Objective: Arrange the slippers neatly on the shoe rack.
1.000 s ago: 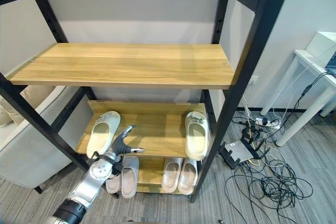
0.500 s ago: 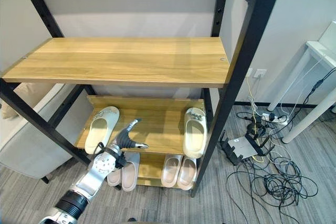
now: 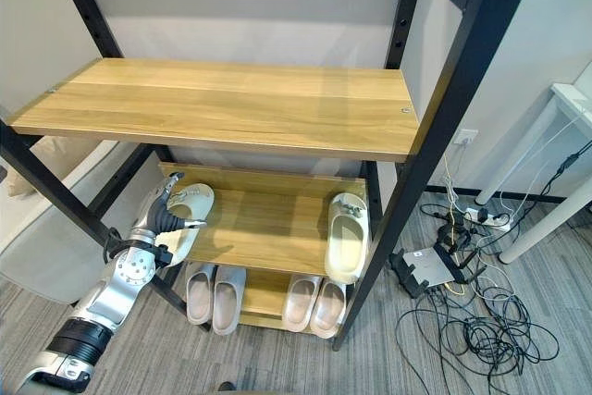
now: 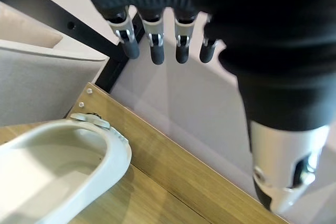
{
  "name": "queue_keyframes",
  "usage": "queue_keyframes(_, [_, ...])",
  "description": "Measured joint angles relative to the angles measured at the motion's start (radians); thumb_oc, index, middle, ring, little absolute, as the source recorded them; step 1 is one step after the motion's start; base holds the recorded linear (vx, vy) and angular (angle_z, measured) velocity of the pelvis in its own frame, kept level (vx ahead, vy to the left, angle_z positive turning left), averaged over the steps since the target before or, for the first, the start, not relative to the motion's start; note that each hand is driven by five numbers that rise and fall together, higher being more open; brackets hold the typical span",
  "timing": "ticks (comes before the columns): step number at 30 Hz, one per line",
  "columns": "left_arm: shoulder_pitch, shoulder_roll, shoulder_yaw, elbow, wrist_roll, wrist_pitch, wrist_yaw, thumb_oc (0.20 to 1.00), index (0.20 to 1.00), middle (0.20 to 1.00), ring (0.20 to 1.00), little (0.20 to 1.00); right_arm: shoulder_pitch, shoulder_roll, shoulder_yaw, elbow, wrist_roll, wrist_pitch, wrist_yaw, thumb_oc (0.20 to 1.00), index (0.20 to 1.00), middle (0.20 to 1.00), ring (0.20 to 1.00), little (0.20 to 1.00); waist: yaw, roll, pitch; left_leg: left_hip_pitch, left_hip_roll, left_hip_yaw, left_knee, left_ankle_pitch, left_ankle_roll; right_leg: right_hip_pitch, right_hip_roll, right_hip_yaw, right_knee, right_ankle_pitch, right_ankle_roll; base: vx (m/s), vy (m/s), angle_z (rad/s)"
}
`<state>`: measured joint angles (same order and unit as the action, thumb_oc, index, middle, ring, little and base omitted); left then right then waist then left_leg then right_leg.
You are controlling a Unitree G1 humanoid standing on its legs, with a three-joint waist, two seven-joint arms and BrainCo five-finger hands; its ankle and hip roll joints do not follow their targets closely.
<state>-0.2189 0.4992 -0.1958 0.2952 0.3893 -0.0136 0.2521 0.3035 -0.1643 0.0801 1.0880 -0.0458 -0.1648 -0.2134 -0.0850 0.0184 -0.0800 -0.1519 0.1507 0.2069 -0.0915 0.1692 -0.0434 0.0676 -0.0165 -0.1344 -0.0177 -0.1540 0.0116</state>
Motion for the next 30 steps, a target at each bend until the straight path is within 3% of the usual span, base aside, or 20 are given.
queue_keyframes(4, [-0.074,0.023,-0.013,0.034,0.022,-0.001,0.030,1.000,1.000,1.000,1.000,1.000,-0.037,0.006,0.001,0.013,-0.008,0.005,-0.016,1.000,1.000,1.000,1.000,1.000,0.003,-0.004,0.008,-0.065,0.006,0.001,0.001,0.015,0.004,-0.067,0.005,0.004,0.000,0.017,0.005,-0.14,0.088,-0.03])
queue_keyframes(9, [-0.191,0.033,-0.018,0.096,0.024,-0.003,0.058,1.000,1.000,1.000,1.000,1.000,-0.117,-0.005,0.001,0.007,-0.020,0.005,-0.034,1.000,1.000,1.000,1.000,1.000,-0.007,0.022,0.063,-0.180,0.009,0.003,0.001,0.046,0.018,-0.185,0.011,0.012,0.013,0.048,0.017,-0.11,0.065,-0.07])
queue_keyframes(14, [-0.200,0.027,-0.018,0.106,0.025,-0.001,0.065,1.000,1.000,1.000,1.000,1.000,-0.118,0.002,-0.001,0.007,-0.019,0.005,-0.036,1.000,1.000,1.000,1.000,1.000,-0.009,0.013,0.096,-0.184,-0.011,0.006,0.002,0.043,0.022,-0.182,-0.007,0.011,-0.017,0.064,0.030,-0.11,0.099,0.02])
queue_keyframes(16, [-0.282,0.032,-0.006,0.136,0.025,0.010,0.106,1.000,1.000,1.000,1.000,1.000,-0.137,-0.015,-0.009,-0.021,-0.024,-0.001,-0.047,1.000,1.000,1.000,1.000,1.000,0.023,0.037,0.106,-0.278,0.003,0.001,0.025,0.024,0.015,-0.296,-0.005,0.016,0.036,0.042,0.031,-0.05,0.061,-0.14])
queue_keyframes(17, [-0.302,0.044,0.016,0.139,0.026,0.015,0.118,1.000,1.000,1.000,1.000,1.000,-0.156,-0.015,-0.020,-0.022,-0.027,0.000,-0.049,1.000,1.000,1.000,1.000,1.000,0.023,0.038,0.123,-0.302,0.003,0.000,0.018,0.031,0.018,-0.315,-0.001,0.023,0.032,0.065,0.032,-0.02,0.024,-0.17])
queue_keyframes(22, [-0.351,0.056,0.020,0.153,0.026,0.041,0.123,1.000,1.000,1.000,1.000,1.000,-0.171,0.014,-0.019,-0.029,-0.030,-0.001,-0.060,1.000,1.000,1.000,1.000,1.000,0.005,-0.015,0.166,-0.301,-0.030,0.002,0.011,0.049,0.036,-0.310,-0.028,0.025,0.016,0.070,0.049,0.00,0.011,0.04])
queue_keyframes(30, [-0.398,0.076,0.001,0.161,0.066,0.055,0.141,1.000,1.000,1.000,1.000,1.000,-0.213,0.020,-0.019,-0.032,-0.036,0.000,-0.068,1.000,1.000,1.000,1.000,1.000,0.018,-0.025,0.174,-0.302,-0.049,-0.001,0.009,0.040,0.052,-0.291,-0.043,0.020,-0.022,0.076,0.065,0.00,0.035,0.04])
